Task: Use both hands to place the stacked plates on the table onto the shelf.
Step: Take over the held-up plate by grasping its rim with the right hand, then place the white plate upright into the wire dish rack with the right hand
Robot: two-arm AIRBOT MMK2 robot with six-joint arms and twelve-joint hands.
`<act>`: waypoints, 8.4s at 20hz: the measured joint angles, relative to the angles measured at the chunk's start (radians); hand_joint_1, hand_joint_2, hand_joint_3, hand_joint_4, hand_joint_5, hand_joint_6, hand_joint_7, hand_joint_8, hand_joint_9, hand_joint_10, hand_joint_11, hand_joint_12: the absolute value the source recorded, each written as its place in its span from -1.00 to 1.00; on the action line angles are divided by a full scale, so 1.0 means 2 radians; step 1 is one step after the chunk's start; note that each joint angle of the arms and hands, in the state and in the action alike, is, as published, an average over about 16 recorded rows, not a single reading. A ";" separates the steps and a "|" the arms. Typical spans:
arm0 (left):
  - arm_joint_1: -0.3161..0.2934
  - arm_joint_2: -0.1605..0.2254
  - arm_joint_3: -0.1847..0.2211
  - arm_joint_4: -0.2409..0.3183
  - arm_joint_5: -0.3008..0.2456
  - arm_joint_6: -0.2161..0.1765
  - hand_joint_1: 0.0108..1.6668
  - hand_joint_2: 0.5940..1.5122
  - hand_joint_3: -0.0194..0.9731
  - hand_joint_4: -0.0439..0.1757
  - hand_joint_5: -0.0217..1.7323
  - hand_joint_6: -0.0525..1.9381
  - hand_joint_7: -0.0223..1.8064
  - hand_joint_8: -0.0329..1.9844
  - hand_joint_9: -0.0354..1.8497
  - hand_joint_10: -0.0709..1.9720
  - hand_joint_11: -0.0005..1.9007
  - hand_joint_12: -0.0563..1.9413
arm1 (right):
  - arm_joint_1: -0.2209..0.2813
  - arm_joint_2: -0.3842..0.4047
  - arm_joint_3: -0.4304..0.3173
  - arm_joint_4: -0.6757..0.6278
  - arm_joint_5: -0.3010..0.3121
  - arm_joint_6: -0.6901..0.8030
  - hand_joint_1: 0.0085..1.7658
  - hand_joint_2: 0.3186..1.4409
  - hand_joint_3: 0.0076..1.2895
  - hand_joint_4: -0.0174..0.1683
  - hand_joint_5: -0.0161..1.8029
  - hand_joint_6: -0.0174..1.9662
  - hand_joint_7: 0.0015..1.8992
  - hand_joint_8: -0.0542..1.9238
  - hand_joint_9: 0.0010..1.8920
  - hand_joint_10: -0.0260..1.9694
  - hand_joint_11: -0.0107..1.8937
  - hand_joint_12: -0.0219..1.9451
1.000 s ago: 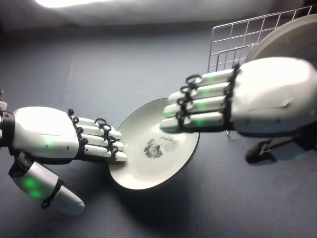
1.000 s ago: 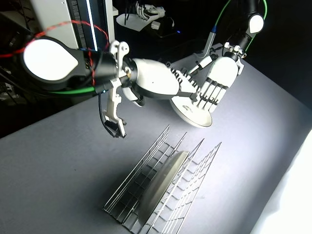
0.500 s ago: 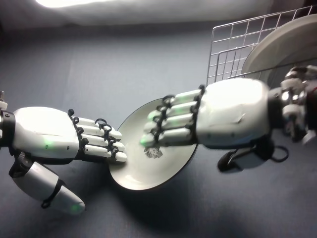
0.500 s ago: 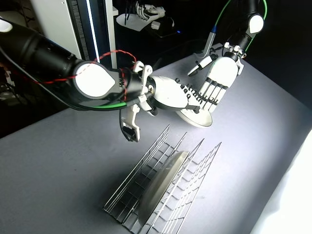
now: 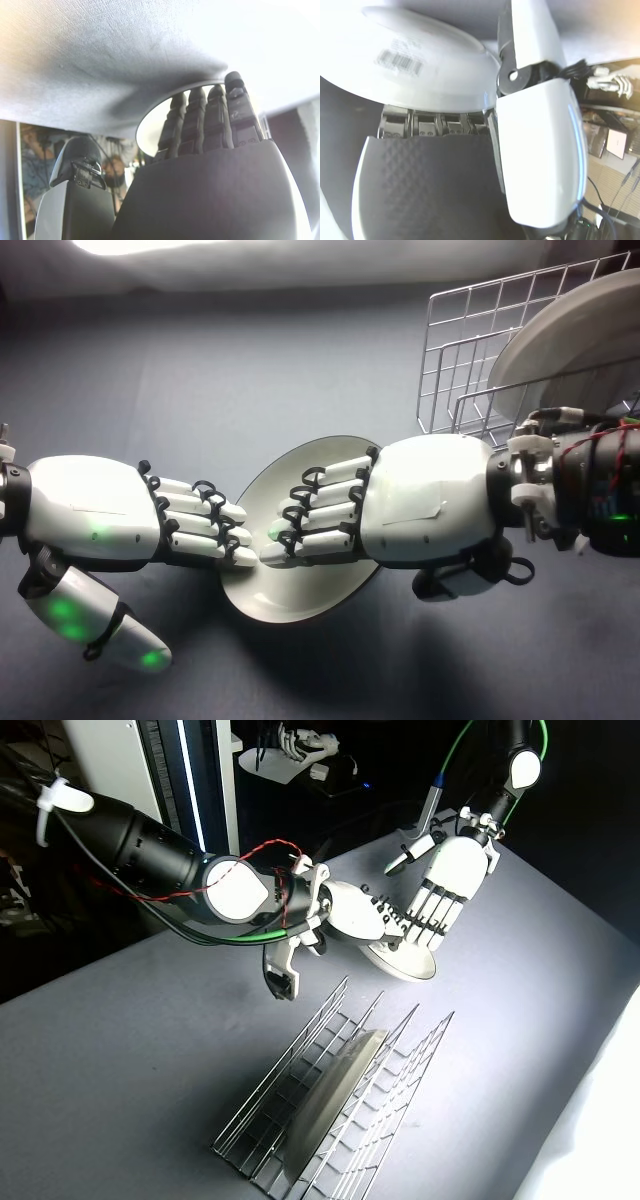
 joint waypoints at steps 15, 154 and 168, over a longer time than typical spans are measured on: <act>-0.002 -0.001 0.000 0.001 0.000 0.000 -1.00 0.26 -0.95 -0.62 -0.83 -0.97 -0.89 -0.98 -0.95 -0.97 -0.97 -0.86 | 0.001 -0.036 0.036 0.002 -0.011 -0.002 0.60 0.24 -0.99 -0.80 -0.93 -0.96 -0.97 -0.95 -0.93 -0.96 -0.97 -0.23; -0.103 0.108 0.014 0.022 -0.039 -0.011 -1.00 0.25 -0.96 -0.60 -0.83 -0.93 -0.90 -0.97 -0.93 -0.92 -0.98 -0.93 | 0.011 0.283 -0.103 0.538 0.017 0.002 0.61 0.30 -0.99 -0.91 -0.02 -0.19 0.01 0.07 -0.01 0.21 -0.09 0.31; -0.103 0.103 0.015 0.022 -0.039 -0.011 -1.00 0.26 -0.95 -0.60 -0.83 -0.93 -0.91 -0.97 -0.93 -0.92 -0.98 -0.93 | -0.030 0.269 -0.080 0.484 0.049 -0.007 0.58 0.32 -0.99 -0.91 -0.04 -0.13 0.00 0.10 -0.03 0.22 -0.09 0.27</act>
